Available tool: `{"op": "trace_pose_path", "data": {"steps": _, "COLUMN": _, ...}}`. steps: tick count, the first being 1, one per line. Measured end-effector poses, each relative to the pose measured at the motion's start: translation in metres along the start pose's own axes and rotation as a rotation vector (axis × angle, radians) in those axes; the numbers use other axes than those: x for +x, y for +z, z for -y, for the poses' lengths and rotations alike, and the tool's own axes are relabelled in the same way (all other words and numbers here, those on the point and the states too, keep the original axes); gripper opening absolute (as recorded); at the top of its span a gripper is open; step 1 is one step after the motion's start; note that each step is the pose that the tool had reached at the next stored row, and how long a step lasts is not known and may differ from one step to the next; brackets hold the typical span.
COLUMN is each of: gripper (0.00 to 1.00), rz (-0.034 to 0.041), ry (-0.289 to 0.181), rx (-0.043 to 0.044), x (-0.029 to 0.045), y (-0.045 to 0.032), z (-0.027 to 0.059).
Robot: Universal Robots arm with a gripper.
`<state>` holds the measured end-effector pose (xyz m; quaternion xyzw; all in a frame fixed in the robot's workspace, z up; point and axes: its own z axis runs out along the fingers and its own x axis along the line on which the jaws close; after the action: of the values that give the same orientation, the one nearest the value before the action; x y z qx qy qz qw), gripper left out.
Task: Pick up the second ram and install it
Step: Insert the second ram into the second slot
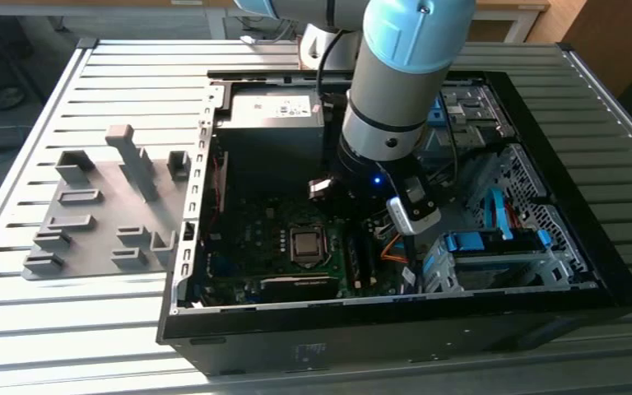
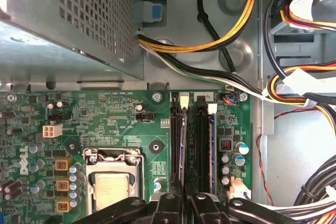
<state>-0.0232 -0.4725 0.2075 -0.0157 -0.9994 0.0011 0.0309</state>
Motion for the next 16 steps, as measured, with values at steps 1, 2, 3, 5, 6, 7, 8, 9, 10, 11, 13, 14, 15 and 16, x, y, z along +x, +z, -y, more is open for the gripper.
{"op": "trace_pose_path", "data": {"steps": 1, "gripper": 0.14, "rz": -0.0012, "ry": 0.0, "rx": 0.0002, "x": -0.0003, "y": -0.0001, "z": 0.0}}
{"op": "trace_pose_path", "data": {"steps": 2, "gripper": 0.14, "rz": -0.0018, "ry": 0.0, "rx": 0.0006, "x": -0.0006, "y": -0.0001, "z": 0.0001}}
{"op": "trace_pose_path", "data": {"steps": 3, "gripper": 0.14, "rz": -0.0022, "ry": 0.0, "rx": 0.0008, "x": -0.0009, "y": 0.0, "z": 0.0001}}
{"op": "trace_pose_path", "data": {"steps": 5, "gripper": 0.14, "rz": -0.0025, "ry": 0.0, "rx": 0.0009, "x": -0.0012, "y": 0.0008, "z": 0.0001}}
{"op": "trace_pose_path", "data": {"steps": 6, "gripper": 0.14, "rz": -0.0025, "ry": 0.0, "rx": 0.0007, "x": -0.0013, "y": 0.0015, "z": 0.0}}
{"op": "trace_pose_path", "data": {"steps": 7, "gripper": 0.14, "rz": -0.0024, "ry": 0.0, "rx": 0.0006, "x": -0.0014, "y": 0.0023, "z": 0.0}}
{"op": "trace_pose_path", "data": {"steps": 8, "gripper": 0.14, "rz": -0.0025, "ry": 0.0, "rx": 0.0007, "x": -0.0015, "y": 0.0031, "z": 0.0}}
{"op": "trace_pose_path", "data": {"steps": 9, "gripper": 0.14, "rz": -0.0025, "ry": 0.0, "rx": 0.0008, "x": -0.0015, "y": 0.0038, "z": 0.0}}
{"op": "trace_pose_path", "data": {"steps": 10, "gripper": 0.14, "rz": -0.0025, "ry": 0.0, "rx": 0.0009, "x": -0.0016, "y": 0.0044, "z": 0.0}}
{"op": "trace_pose_path", "data": {"steps": 11, "gripper": 0.14, "rz": -0.0025, "ry": 0.0, "rx": 0.0006, "x": -0.0016, "y": 0.0048, "z": 0.0}}
{"op": "trace_pose_path", "data": {"steps": 13, "gripper": 0.14, "rz": -0.0025, "ry": 0.0, "rx": 0.0008, "x": -0.0016, "y": 0.0049, "z": 0.0}}
{"op": "trace_pose_path", "data": {"steps": 14, "gripper": 0.14, "rz": -0.0025, "ry": 0.0, "rx": 0.0007, "x": -0.0016, "y": 0.0049, "z": 0.0}}
{"op": "trace_pose_path", "data": {"steps": 15, "gripper": 0.14, "rz": -0.0025, "ry": 0.0, "rx": 0.0007, "x": -0.0016, "y": 0.005, "z": 0.0}}
{"op": "trace_pose_path", "data": {"steps": 16, "gripper": 0.14, "rz": -0.0025, "ry": 0.0, "rx": 0.0007, "x": -0.0016, "y": 0.0051, "z": 0.0}}
